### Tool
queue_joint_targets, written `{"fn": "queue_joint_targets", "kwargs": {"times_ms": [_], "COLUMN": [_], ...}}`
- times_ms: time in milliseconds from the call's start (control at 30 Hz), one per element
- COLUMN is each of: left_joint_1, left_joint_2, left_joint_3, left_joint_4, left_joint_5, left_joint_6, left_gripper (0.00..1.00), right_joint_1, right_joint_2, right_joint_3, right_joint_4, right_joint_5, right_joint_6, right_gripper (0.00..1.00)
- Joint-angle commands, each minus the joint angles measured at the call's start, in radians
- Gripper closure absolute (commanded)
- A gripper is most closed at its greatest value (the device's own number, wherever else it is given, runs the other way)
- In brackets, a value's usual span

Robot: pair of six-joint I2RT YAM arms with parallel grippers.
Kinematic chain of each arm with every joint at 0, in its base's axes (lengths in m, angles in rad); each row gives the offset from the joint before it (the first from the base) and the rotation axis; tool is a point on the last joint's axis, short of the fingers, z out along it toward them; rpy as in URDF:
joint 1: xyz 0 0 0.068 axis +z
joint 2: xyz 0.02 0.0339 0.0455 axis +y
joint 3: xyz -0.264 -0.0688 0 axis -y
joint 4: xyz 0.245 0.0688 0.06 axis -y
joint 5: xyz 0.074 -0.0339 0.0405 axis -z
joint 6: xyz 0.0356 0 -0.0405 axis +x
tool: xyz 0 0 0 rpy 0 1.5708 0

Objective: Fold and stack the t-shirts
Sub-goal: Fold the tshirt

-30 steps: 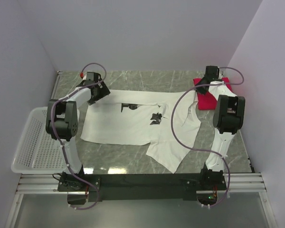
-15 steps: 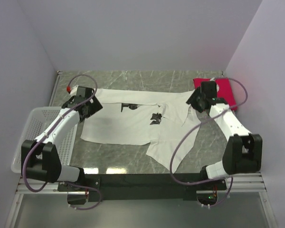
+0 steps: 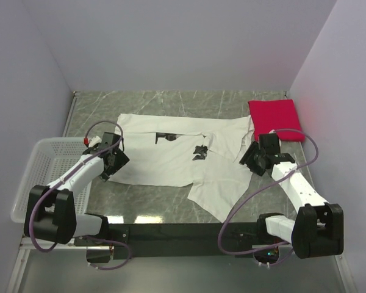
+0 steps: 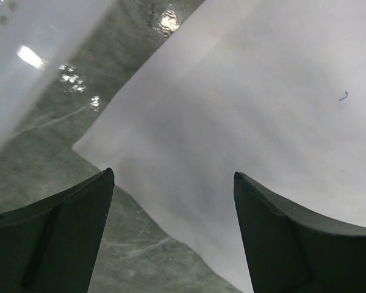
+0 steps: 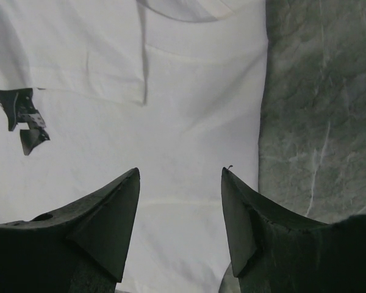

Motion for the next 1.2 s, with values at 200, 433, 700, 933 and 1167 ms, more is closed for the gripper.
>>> {"fn": "queue_joint_targets", "kwargs": {"times_ms": [200, 433, 700, 933, 1167], "left_joint_1": [0.0, -0.031, -0.063, -0.063, -0.061], "left_joint_2": [0.105, 0.214, 0.29, 0.211, 0.151], "left_joint_3": [-0.062, -0.042, 0.009, 0.015, 0.035], "left_joint_4": [0.07, 0.081, 0.064, 0.024, -0.008], "left_joint_5": [0.005, 0.014, 0.028, 0.017, 0.032], "left_joint_6": [-0.116, -0.113, -0.104, -0.101, -0.108], "left_gripper": [0.2, 0.28, 0.29, 0.25, 0.21], "right_joint_1": [0.007, 0.003, 0.001, -0.019, -0.098], "right_joint_2": [-0.026, -0.003, 0.145, 0.331, 0.487], "right_joint_3": [-0.048, -0.04, 0.024, 0.119, 0.259], "right_joint_4": [0.042, 0.031, 0.047, -0.004, -0.053], "right_joint_5": [-0.015, 0.002, -0.001, 0.011, 0.057], "right_joint_6": [-0.006, 0.01, -0.003, 0.002, -0.018], "right_gripper": [0.39, 0.4, 0.44, 0.5, 0.5]}}
